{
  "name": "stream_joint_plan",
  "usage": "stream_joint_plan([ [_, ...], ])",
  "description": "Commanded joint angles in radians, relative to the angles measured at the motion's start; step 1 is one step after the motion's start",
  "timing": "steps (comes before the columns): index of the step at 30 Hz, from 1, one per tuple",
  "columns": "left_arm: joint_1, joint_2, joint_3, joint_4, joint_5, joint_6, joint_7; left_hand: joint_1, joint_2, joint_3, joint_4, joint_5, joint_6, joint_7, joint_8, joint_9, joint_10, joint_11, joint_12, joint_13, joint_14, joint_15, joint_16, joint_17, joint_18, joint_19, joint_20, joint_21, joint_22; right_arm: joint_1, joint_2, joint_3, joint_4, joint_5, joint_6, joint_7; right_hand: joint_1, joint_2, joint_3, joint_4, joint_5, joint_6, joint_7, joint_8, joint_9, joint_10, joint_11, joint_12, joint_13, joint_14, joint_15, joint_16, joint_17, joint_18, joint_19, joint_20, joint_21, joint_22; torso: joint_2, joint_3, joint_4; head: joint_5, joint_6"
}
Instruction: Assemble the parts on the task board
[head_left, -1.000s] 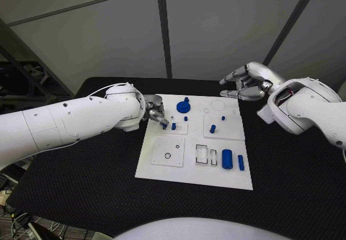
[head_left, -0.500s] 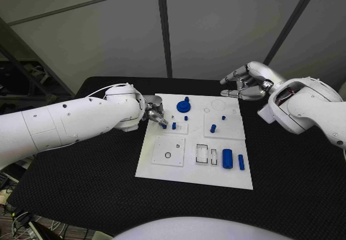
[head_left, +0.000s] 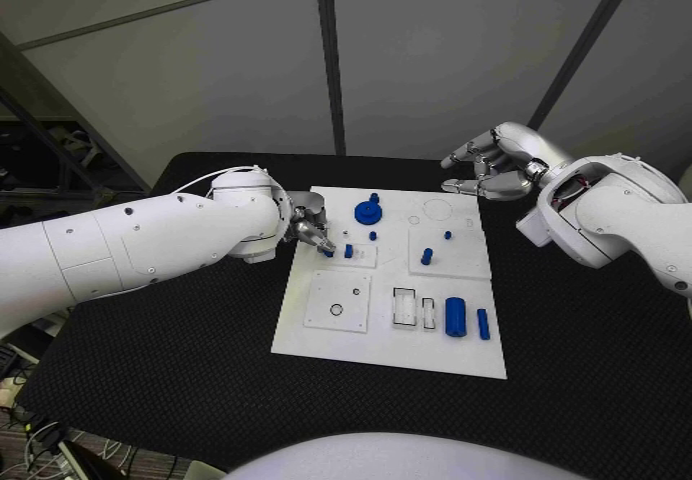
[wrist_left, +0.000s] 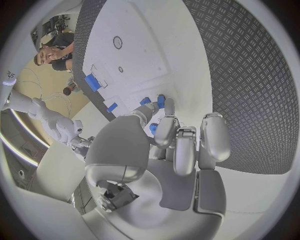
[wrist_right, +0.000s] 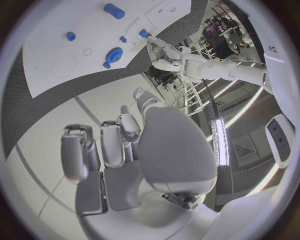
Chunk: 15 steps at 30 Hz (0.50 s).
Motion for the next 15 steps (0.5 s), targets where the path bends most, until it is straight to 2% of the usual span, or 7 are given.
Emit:
stream_joint_plan([
  [1, -0.001, 0.000, -0.001, 0.003, -0.002, 0.030, 0.008, 0.010, -0.002, 0.182, -0.181, 0.005, 0.013, -0.003, 0.005, 0.001, 0.062, -0.006, -0.004, 0.158, 0.100, -0.005, 0.006, 0.241, -0.007, 0.006, 0.001, 0.004, -0.001, 0.002, 0.001, 0.001, 0.000, 0.002, 0.006, 0.009, -0.010, 0.001, 0.005, -0.001, 0.003, 0.007, -0.001, -0.006, -0.002, 0.002, -0.002, 0.000, 0.000, 0.031, -0.007, -0.004, 0.000, 0.009, 0.047, -0.006, -0.002, 0.176, 0.000, 0.0000, -0.0002, 0.000, -0.001],
  [7, -0.001, 0.005, -0.001, -0.003, 0.006, 0.029, 0.001, 0.008, -0.002, 0.182, -0.181, 0.005, 0.014, -0.003, 0.005, 0.002, 0.063, -0.006, -0.002, 0.158, 0.100, -0.005, 0.005, 0.241, -0.007, 0.006, 0.001, 0.003, -0.002, 0.002, 0.001, 0.001, 0.001, 0.002, 0.006, 0.009, -0.010, 0.001, 0.005, -0.001, 0.003, 0.007, -0.001, -0.006, -0.002, 0.002, -0.002, 0.000, 0.000, 0.031, -0.007, -0.004, 0.000, 0.009, 0.047, -0.006, -0.002, 0.176, 0.000, 0.0003, -0.0002, 0.000, 0.000],
  [10, -0.001, 0.010, -0.001, -0.011, 0.029, 0.024, -0.004, -0.010, 0.002, 0.181, -0.165, -0.004, 0.015, -0.004, 0.006, 0.004, 0.065, -0.005, -0.004, 0.156, 0.099, -0.004, 0.003, 0.237, -0.007, 0.005, 0.001, 0.002, -0.002, 0.002, 0.002, 0.001, 0.001, 0.002, 0.005, 0.009, -0.010, 0.001, 0.005, -0.001, 0.003, 0.007, -0.001, -0.006, -0.002, 0.002, -0.002, 0.000, 0.000, 0.031, -0.007, -0.004, 0.000, 0.009, 0.047, -0.006, -0.002, 0.176, 0.000, 0.0006, -0.0007, 0.001, 0.000],
  [11, -0.001, 0.012, -0.001, -0.014, 0.039, 0.024, -0.005, -0.020, 0.003, 0.178, -0.155, -0.025, 0.015, -0.007, 0.007, 0.006, 0.066, -0.006, -0.004, 0.155, 0.099, -0.005, 0.003, 0.236, -0.007, 0.005, 0.001, 0.001, -0.002, 0.002, 0.002, 0.001, 0.001, 0.002, 0.005, 0.009, -0.010, 0.001, 0.005, -0.001, 0.003, 0.007, -0.001, -0.006, -0.002, 0.002, -0.002, 0.000, 0.000, 0.031, -0.007, -0.004, 0.000, 0.009, 0.047, -0.006, -0.002, 0.176, 0.000, 0.0006, -0.0007, 0.001, 0.000],
  [13, -0.001, 0.015, -0.001, -0.018, 0.052, 0.023, -0.006, -0.039, 0.007, 0.168, -0.133, -0.106, 0.016, -0.013, 0.010, 0.013, 0.068, -0.010, -0.004, 0.155, 0.099, -0.007, 0.003, 0.237, -0.007, 0.005, 0.000, 0.000, -0.001, 0.002, 0.001, 0.001, 0.001, 0.002, 0.005, 0.009, -0.010, 0.001, 0.005, -0.001, 0.003, 0.007, -0.001, -0.006, -0.002, 0.002, -0.002, 0.000, 0.000, 0.031, -0.007, -0.004, 0.000, 0.009, 0.047, -0.006, -0.002, 0.176, 0.000, 0.0007, -0.0012, 0.001, -0.001],
  [15, -0.001, 0.019, -0.001, -0.023, 0.061, 0.025, -0.009, -0.056, 0.010, 0.159, -0.109, -0.146, 0.016, -0.015, 0.011, 0.017, 0.069, -0.012, -0.005, 0.155, 0.099, -0.009, 0.003, 0.237, -0.007, 0.005, -0.002, -0.001, -0.001, 0.002, 0.001, 0.001, 0.001, 0.002, 0.005, 0.009, -0.010, 0.001, 0.005, -0.001, 0.003, 0.007, -0.001, -0.006, -0.002, 0.002, -0.002, 0.000, 0.000, 0.031, -0.007, -0.004, 0.000, 0.009, 0.047, -0.006, -0.002, 0.176, 0.000, 0.0006, -0.0013, 0.001, -0.001],
])
